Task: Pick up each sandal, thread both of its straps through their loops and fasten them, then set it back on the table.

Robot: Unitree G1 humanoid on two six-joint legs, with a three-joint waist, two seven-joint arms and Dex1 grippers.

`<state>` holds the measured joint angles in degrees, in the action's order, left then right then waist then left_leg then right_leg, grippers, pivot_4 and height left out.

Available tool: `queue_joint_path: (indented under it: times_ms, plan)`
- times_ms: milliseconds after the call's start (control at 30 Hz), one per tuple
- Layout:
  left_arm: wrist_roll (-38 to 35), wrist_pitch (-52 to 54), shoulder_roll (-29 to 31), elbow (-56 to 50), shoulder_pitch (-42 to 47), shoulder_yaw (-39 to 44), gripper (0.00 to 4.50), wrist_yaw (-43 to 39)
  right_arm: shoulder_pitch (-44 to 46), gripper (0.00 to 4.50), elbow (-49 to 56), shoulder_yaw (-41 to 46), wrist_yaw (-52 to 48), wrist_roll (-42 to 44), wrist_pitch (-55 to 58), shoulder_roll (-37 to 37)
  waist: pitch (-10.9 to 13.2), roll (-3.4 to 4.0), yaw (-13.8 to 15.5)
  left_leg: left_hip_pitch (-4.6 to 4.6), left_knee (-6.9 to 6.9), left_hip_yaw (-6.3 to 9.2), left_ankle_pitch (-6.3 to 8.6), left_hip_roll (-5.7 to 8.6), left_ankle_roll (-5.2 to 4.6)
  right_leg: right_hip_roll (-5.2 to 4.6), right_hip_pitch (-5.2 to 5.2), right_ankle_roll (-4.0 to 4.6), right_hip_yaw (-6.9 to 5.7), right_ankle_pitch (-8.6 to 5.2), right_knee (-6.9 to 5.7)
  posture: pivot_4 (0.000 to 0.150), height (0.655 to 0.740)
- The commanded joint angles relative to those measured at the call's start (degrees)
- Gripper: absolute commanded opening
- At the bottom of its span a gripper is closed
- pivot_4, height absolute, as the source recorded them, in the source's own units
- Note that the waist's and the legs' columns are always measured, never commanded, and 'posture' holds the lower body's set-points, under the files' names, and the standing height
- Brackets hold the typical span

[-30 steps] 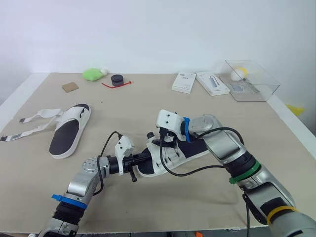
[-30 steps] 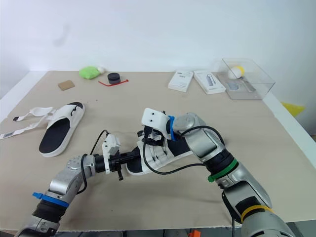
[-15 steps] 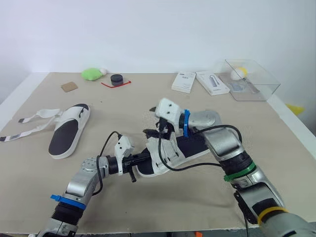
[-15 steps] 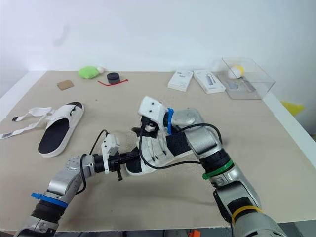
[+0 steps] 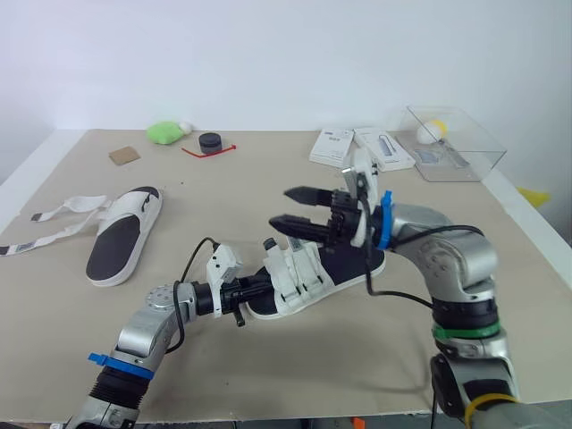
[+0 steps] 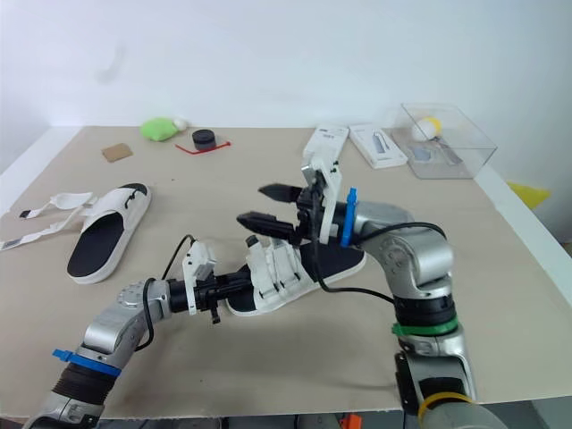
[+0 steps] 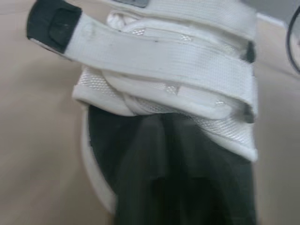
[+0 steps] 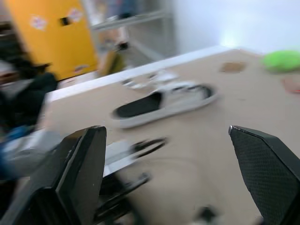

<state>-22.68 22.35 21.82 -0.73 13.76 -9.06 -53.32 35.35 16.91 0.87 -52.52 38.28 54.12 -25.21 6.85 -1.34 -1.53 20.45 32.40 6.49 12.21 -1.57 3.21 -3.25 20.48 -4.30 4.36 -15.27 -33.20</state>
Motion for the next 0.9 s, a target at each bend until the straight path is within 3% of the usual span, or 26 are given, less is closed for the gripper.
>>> queue_joint_path:
  times_ms: [33,100,200,333,467,567,700,900]
  plan:
    - [0.0,2.9,1.6,-0.2,-0.1,1.3,2.45,1.0,-1.3,4.5,3.1,3.3,-0.8,4.2,2.5,-4.2,0.1,0.03,0.0,0.04,0.03,-0.02,0.0,0.02,0.0,-0.05,0.01,0.0,0.0,0.0,0.08,0.15,0.74]
    - [-0.9,4.0,2.2,-1.5,-0.2,1.7,3.21,0.7,-1.5,4.5,1.2,3.5,-0.9,3.6,2.2,-6.9,0.1,0.04,0.0,0.05,0.06,-0.09,0.0,0.03,0.01,-0.09,0.05,0.0,0.01,0.0,0.12,0.15,0.74]
    - [-2.2,5.6,3.3,-3.7,0.0,2.9,4.42,0.7,-2.5,4.5,-2.6,2.3,-3.2,-4.7,-9.7,-12.1,0.2,0.03,0.0,0.14,0.05,-0.12,0.05,0.03,0.09,-0.1,0.35,0.01,0.01,-0.01,0.13,0.15,0.74]
    - [-3.5,7.2,5.1,-6.2,0.9,5.0,4.42,0.6,-8.7,4.5,-10.2,-6.2,-5.0,-31.6,-58.9,-19.7,0.3,-0.33,0.0,0.23,0.04,-0.16,0.01,0.02,0.03,-0.08,0.51,-0.01,0.0,0.0,0.13,0.15,0.74]
    - [-4.8,8.1,7.0,-6.8,1.7,6.8,4.42,-0.1,-9.5,4.5,-24.8,-9.1,-0.3,-45.4,-96.7,-23.1,0.3,-0.35,-0.1,0.2,0.03,-0.25,0.1,0.03,0.19,-0.09,0.42,-0.49,0.08,0.36,0.14,0.15,0.74]
    - [-6.7,8.9,7.6,-7.7,2.5,8.5,4.42,-0.3,-5.1,4.5,-37.4,-10.3,5.9,-54.6,-119.0,-24.0,0.4,-0.32,-0.2,0.12,-0.01,-0.31,0.12,0.04,0.21,-0.08,0.39,-0.33,0.12,0.72,0.15,0.15,0.74]
    - [-9.5,10.8,8.2,-9.9,3.4,9.3,4.42,-0.9,2.0,4.5,-48.1,-9.8,15.7,-66.6,-131.3,-22.4,0.6,-0.39,-0.4,0.07,-0.04,-0.32,0.02,0.03,0.12,-0.08,0.39,-0.22,0.14,0.76,0.15,0.15,0.74]
    - [-13.3,14.7,8.6,-13.8,4.5,8.6,4.42,-1.4,6.2,4.5,-51.8,-12.0,25.0,-75.7,-138.3,-17.1,0.6,-0.57,-0.9,0.04,-0.03,-0.31,-0.21,0.03,-0.03,-0.08,0.29,-0.11,0.2,0.78,0.14,0.15,0.74]
